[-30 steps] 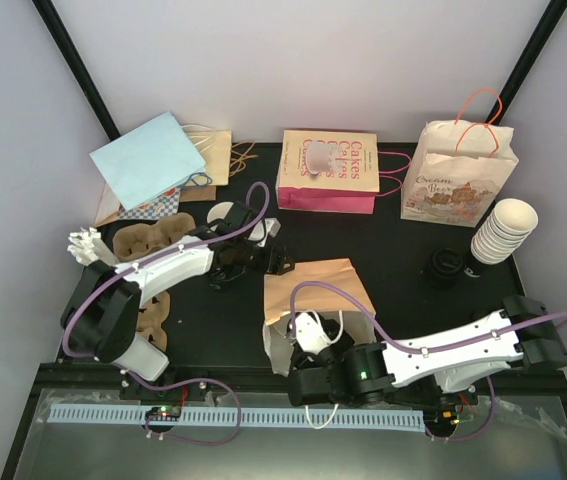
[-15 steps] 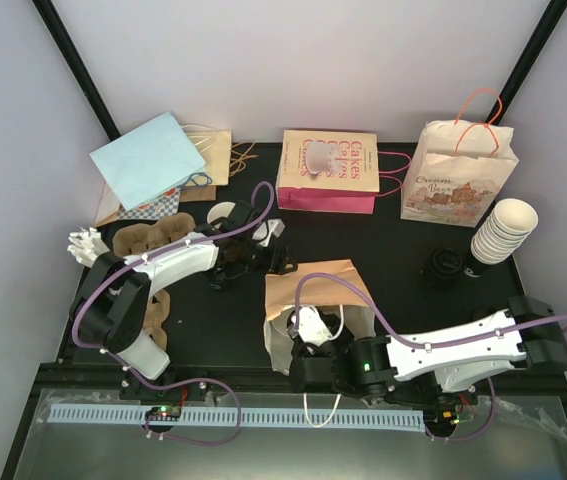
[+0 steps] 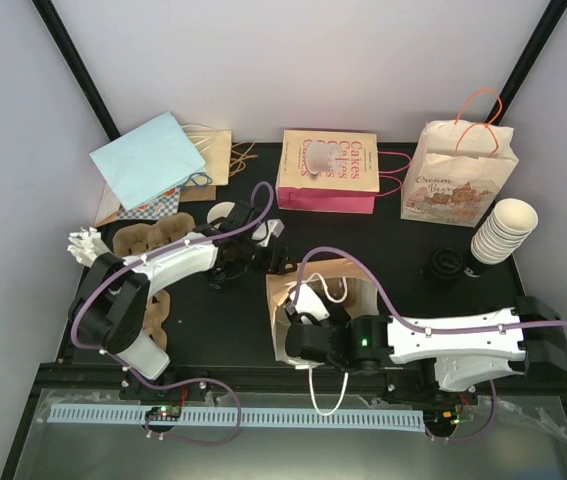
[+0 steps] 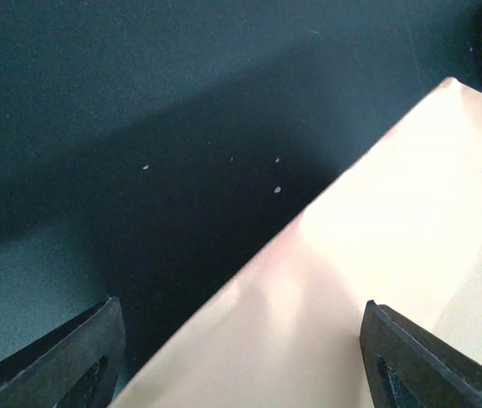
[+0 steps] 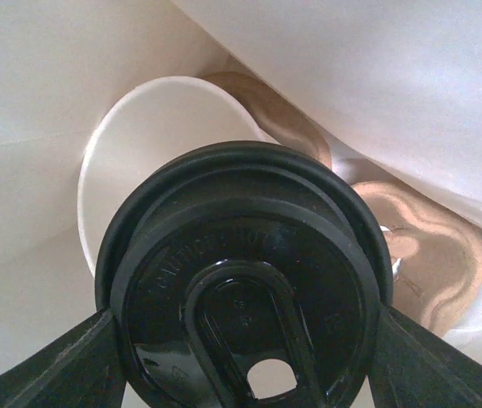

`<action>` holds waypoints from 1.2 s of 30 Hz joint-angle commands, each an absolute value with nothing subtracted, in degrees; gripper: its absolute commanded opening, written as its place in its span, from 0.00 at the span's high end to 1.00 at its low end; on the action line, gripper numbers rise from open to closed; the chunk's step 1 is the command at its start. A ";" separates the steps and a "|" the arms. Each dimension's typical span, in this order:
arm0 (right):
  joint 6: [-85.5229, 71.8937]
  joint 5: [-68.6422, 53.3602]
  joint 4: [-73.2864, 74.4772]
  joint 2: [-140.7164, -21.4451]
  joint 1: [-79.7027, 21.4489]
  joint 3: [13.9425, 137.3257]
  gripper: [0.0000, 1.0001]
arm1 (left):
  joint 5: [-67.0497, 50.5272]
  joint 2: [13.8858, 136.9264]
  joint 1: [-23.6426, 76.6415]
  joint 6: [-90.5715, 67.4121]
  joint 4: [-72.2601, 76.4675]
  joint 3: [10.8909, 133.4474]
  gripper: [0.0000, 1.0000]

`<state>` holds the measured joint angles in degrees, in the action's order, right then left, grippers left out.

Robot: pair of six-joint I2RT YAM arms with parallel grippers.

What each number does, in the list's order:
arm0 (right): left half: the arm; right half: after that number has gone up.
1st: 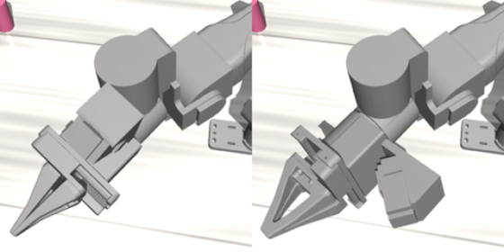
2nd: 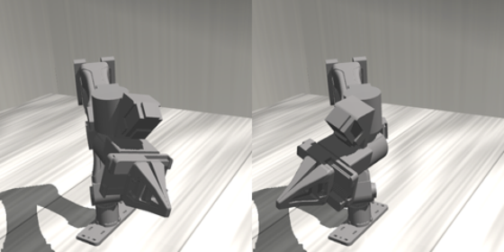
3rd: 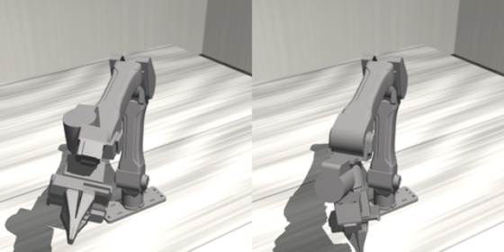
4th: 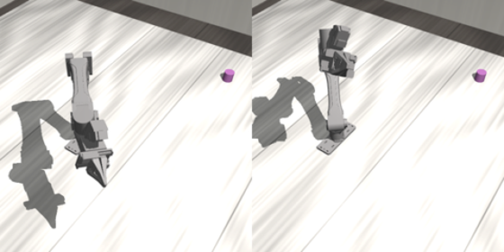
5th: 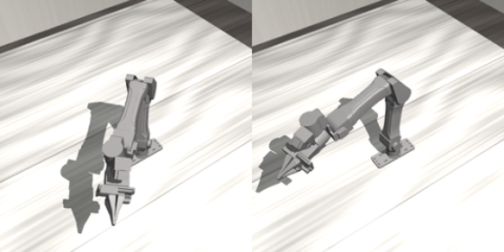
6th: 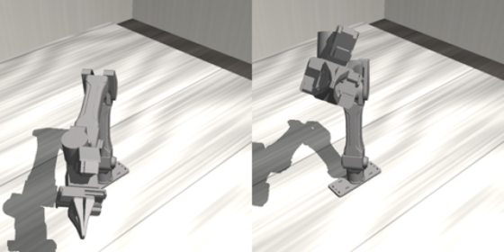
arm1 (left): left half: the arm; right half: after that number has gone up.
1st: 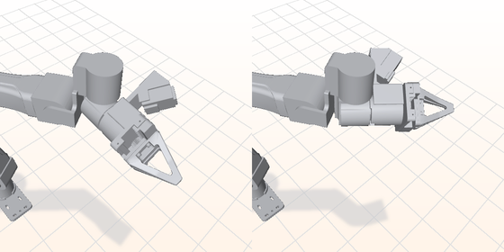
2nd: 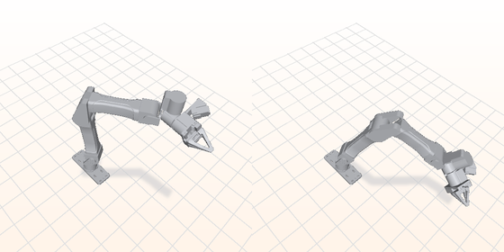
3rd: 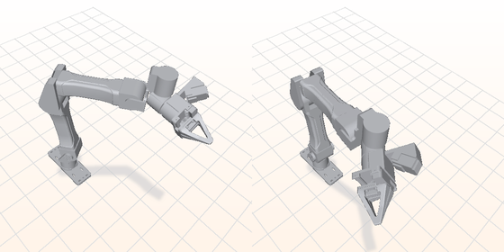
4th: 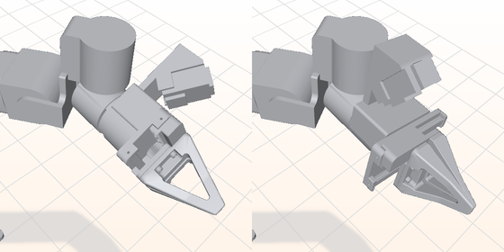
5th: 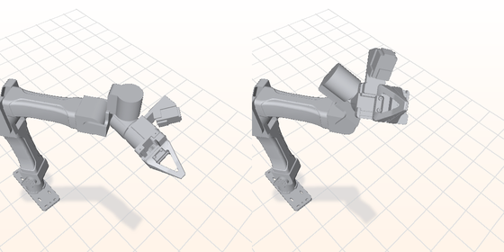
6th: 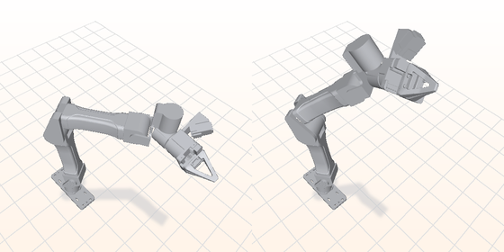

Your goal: Pack the takeout coffee

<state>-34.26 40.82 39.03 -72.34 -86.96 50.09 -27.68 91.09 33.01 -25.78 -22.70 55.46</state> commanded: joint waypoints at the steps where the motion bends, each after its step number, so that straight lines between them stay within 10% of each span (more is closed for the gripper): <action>1: -31.87 36.64 40.26 -71.77 -83.42 51.29 0.59 | -27.88 86.49 32.91 -26.34 -24.63 56.34 0.21; 16: -20.35 19.80 42.56 -72.76 -64.64 60.89 0.59 | -15.69 66.89 31.52 -26.44 -37.81 60.95 0.04; 36: -13.79 20.74 65.94 -80.74 -60.20 103.42 0.59 | -10.14 51.30 30.96 -27.06 -39.44 58.23 0.03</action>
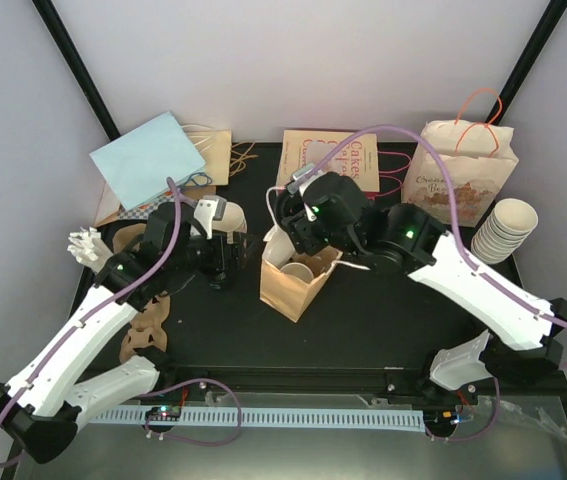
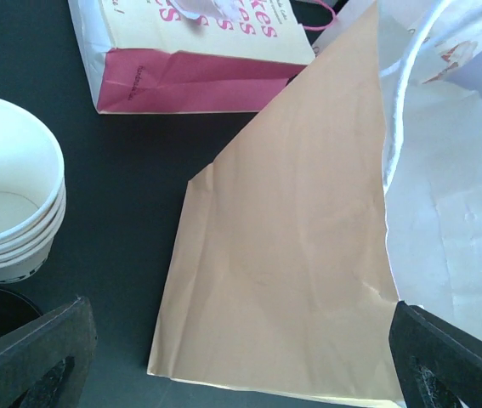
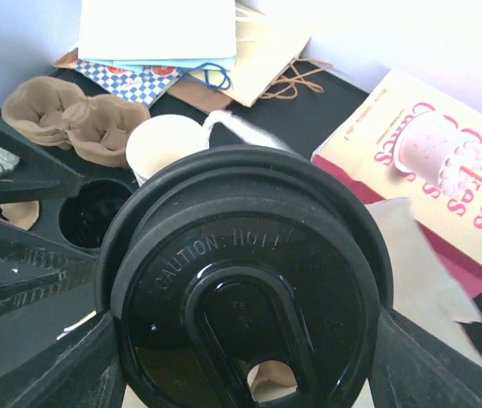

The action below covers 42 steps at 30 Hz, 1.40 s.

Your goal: Pack the takeout coffee

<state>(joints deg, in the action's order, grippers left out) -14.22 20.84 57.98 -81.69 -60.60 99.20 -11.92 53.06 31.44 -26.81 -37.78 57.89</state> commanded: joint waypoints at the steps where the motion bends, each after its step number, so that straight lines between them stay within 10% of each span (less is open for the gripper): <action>1: -14.50 20.78 67.46 -80.15 -60.18 104.20 0.59 | -10.05 50.98 30.94 -26.90 -39.68 58.19 0.03; 23: -54.55 25.94 73.10 -42.96 -59.63 58.79 0.55 | -16.58 48.39 30.97 -23.29 -38.92 59.58 0.04; 36: -46.59 21.46 69.38 -49.51 -56.69 59.39 0.03 | -17.69 49.19 31.01 -21.49 -41.12 60.23 0.04; 42: -44.55 23.96 77.31 -52.73 -56.60 69.96 0.00 | -18.47 49.87 31.02 -21.06 -41.15 60.76 0.04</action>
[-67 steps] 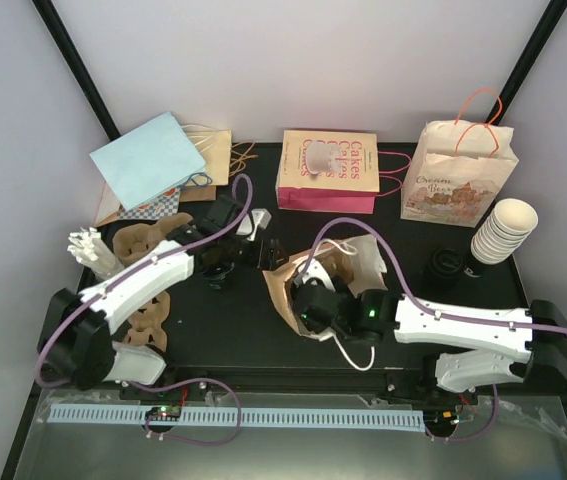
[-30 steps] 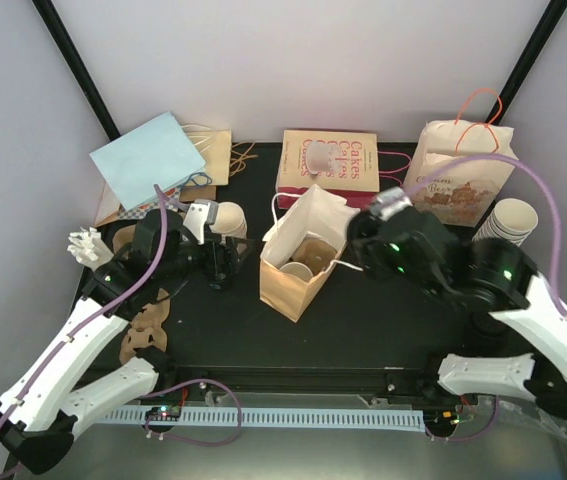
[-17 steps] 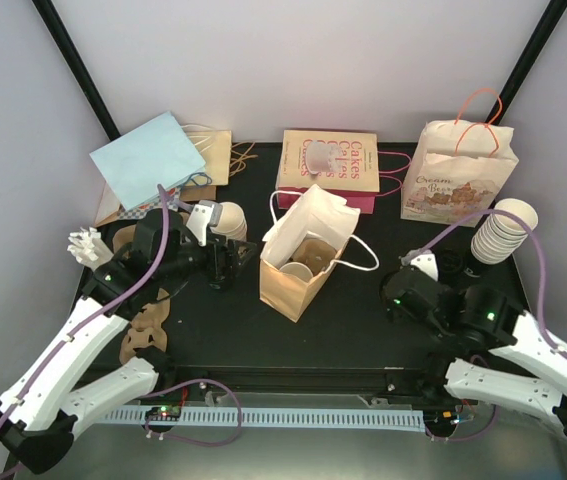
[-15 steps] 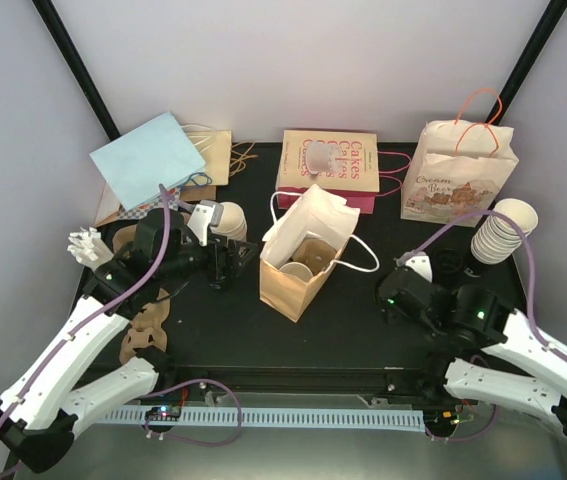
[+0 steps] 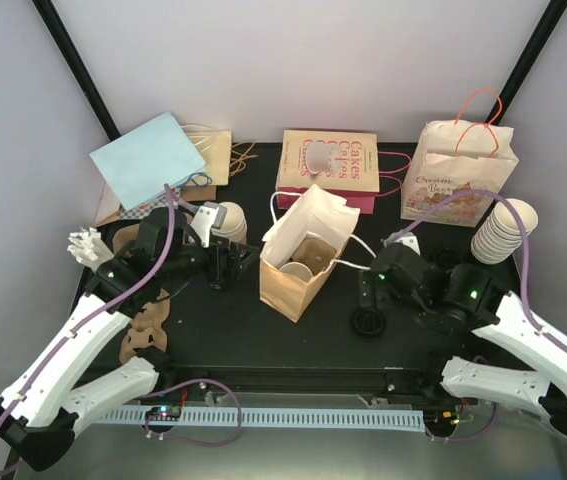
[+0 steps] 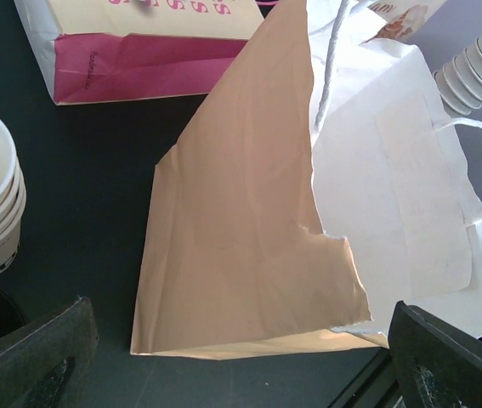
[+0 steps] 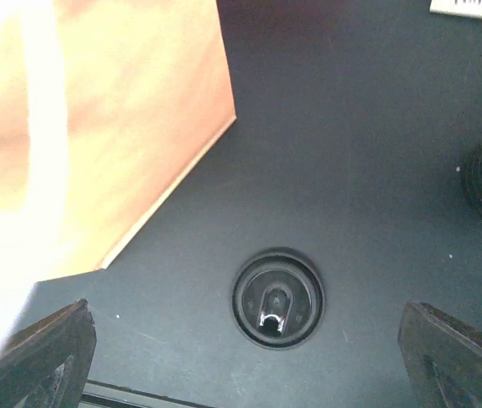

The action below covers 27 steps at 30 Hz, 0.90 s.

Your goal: Pack the takeout coffee

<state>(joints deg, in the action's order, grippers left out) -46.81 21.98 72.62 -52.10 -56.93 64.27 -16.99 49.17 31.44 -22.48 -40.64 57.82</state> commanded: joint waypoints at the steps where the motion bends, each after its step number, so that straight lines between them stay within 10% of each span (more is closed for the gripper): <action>1: -43.83 24.32 77.88 -52.72 -56.60 72.65 0.01 | -18.69 49.98 31.00 -20.97 -41.18 60.98 0.04; 16: -20.56 17.92 82.64 -74.66 -56.39 105.90 0.23 | -24.77 53.18 31.94 -19.94 -38.54 63.02 0.06; 27: -17.89 9.43 71.17 -79.39 -52.75 96.39 0.38 | -11.07 62.91 39.20 -13.96 -46.73 73.94 0.08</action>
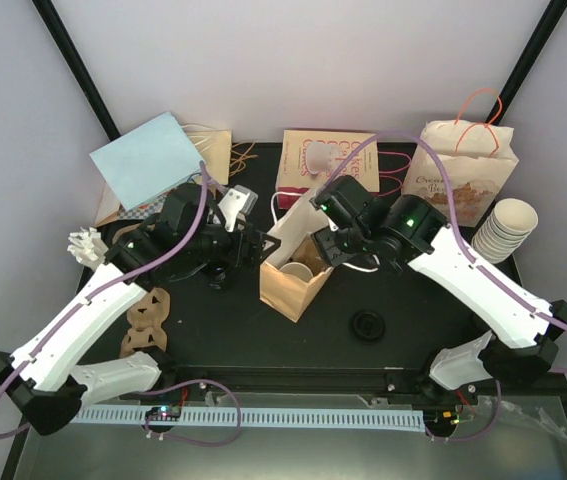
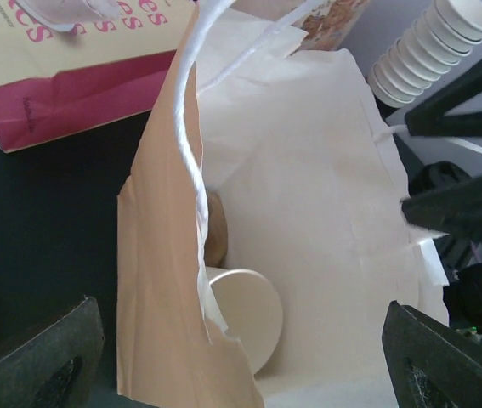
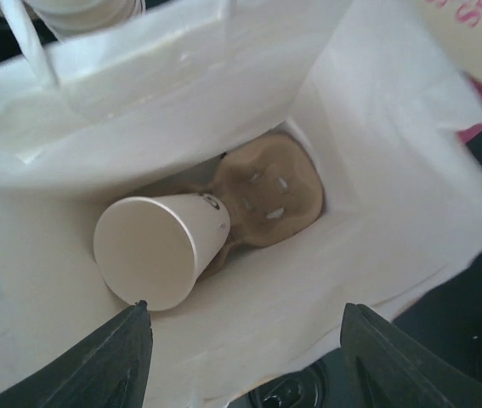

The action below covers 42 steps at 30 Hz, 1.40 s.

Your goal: Pack the takeout coffee

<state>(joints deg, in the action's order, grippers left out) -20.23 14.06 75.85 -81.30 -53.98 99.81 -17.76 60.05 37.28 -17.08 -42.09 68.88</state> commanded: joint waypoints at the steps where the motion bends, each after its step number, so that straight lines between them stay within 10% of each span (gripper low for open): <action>1: -17.50 8.63 70.46 -79.35 -52.59 95.51 0.38 | -9.62 63.94 39.85 -13.63 -47.78 75.20 0.09; 15: -16.37 6.48 67.93 -80.16 -52.38 91.58 0.42 | -1.93 76.35 42.70 -12.88 -52.47 81.33 0.38; 23: -16.81 4.40 67.49 -79.14 -51.52 87.58 0.50 | -1.34 81.24 42.73 -10.47 -54.23 84.72 0.98; 42: -23.66 -4.45 61.57 -66.58 -55.12 72.52 0.56 | -0.93 73.82 47.55 2.65 -43.54 78.67 0.98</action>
<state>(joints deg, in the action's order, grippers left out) -20.29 -3.09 63.88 -68.77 -53.01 75.09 -1.85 77.28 45.60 -0.84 -49.36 80.25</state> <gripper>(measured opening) 0.444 0.022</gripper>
